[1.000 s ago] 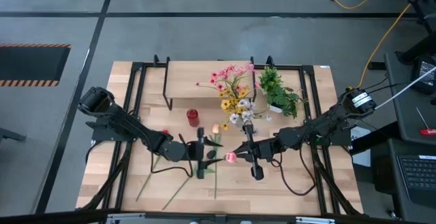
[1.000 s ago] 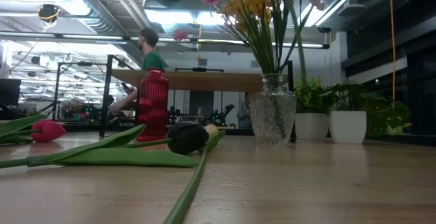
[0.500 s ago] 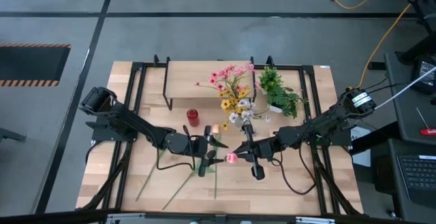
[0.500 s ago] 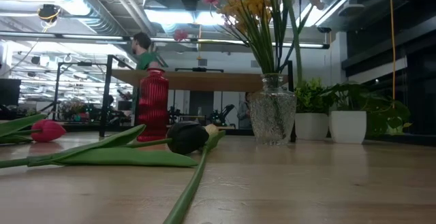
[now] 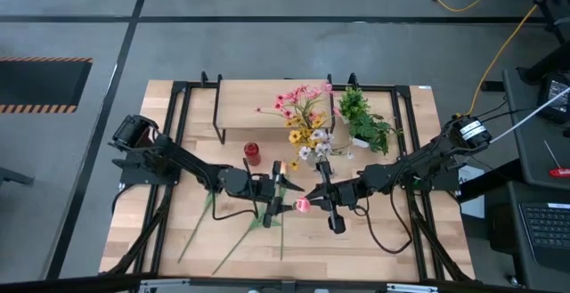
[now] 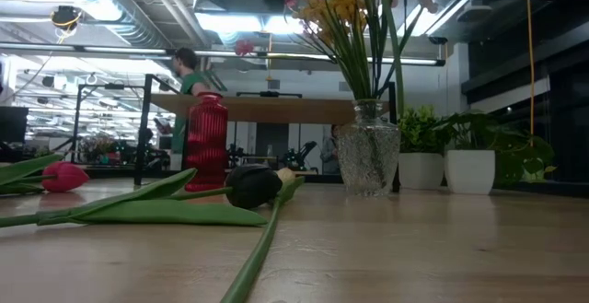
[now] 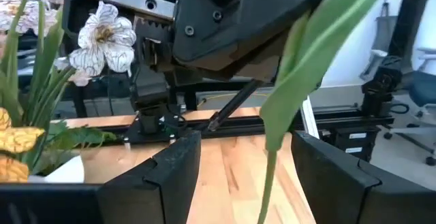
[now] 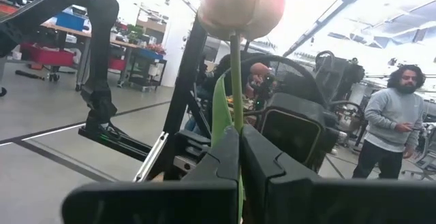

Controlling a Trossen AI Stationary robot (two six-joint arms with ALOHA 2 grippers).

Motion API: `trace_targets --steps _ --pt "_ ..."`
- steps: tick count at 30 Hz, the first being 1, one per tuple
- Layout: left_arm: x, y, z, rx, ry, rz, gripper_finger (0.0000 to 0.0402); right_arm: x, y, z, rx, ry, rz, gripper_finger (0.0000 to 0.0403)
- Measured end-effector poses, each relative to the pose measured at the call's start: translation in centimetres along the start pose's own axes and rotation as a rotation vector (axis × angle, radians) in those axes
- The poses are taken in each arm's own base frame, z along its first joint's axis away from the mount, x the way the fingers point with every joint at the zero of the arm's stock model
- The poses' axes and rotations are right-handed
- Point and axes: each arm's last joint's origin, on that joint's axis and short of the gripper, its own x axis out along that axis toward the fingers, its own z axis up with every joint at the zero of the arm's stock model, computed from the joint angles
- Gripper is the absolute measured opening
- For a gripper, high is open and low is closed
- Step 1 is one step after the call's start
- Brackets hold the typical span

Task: Pick and place flowers into a vace then onto a shelf
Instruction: Put the pink flower into the red flower vase

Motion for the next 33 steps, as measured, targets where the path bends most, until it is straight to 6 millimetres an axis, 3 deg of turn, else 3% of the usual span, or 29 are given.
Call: trace_targets --steps 6,17,23,30,33 --pt "0.22 0.22 0.50 -0.006 -0.035 -0.081 0.0217 0.00 -0.03 -0.02 -0.001 0.001 -0.001 0.0000" --pt "0.49 0.39 0.64 0.008 -0.019 -0.096 0.0160 0.07 -0.79 -0.26 -0.004 0.008 -0.025 0.0000" --pt "0.49 0.40 0.62 0.009 -0.016 -0.095 0.0108 0.07 -0.77 -0.27 -0.003 0.009 -0.024 0.0000" --pt "0.50 0.44 0.24 0.015 0.024 -0.089 0.0020 0.06 -0.73 -0.31 0.005 0.013 -0.021 0.0000" --pt "0.50 0.44 0.23 0.016 0.026 -0.088 0.0011 0.06 -0.71 -0.34 0.044 0.015 -0.019 0.0001"
